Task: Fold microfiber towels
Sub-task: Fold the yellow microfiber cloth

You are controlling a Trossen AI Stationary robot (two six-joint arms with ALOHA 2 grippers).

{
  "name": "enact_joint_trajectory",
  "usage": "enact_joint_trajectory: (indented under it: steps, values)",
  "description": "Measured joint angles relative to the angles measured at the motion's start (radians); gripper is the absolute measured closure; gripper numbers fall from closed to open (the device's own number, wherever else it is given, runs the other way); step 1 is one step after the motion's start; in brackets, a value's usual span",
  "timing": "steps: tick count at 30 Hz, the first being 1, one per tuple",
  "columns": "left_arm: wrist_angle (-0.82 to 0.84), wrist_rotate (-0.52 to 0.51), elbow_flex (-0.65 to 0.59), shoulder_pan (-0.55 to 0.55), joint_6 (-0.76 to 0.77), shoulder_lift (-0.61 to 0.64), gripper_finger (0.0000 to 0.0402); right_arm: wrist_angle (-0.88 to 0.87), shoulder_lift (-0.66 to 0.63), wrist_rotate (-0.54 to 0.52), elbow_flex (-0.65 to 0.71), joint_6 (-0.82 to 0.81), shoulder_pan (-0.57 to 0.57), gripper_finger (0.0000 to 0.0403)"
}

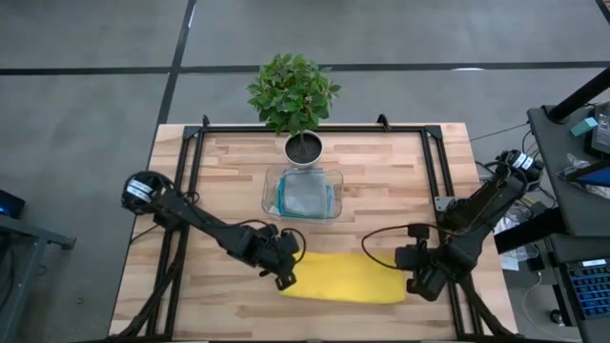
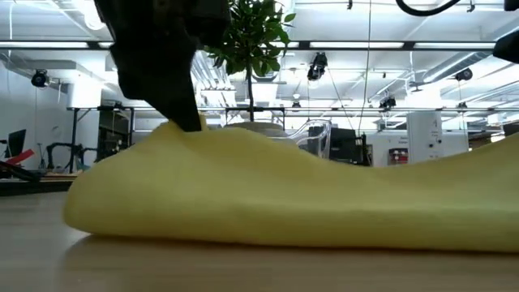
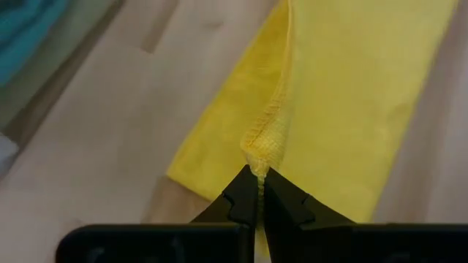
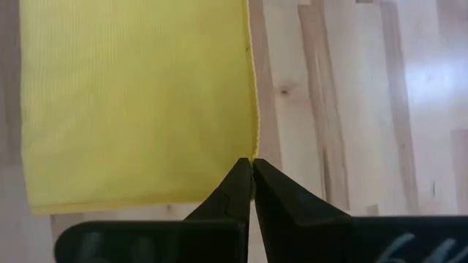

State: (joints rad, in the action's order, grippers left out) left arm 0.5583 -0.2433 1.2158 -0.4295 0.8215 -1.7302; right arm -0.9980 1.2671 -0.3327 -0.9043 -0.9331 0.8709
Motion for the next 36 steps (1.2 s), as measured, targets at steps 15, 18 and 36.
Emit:
enact_joint_trajectory:
  steps: [15,18,36]
  values:
    - [-0.085,-0.033,-0.060,0.031,-0.078,-0.001,0.0402,-0.022,0.000,0.099,0.009,0.005,-0.014,0.0394]
    - [-0.100,-0.077,-0.060,0.033,-0.079,-0.001,0.0402,-0.027,0.000,0.119,0.009,-0.009,-0.014,0.0394]
    - [-0.101,-0.111,-0.061,0.046,-0.077,-0.043,0.0343,-0.053,-0.001,0.046,0.009,-0.058,-0.017,0.0357]
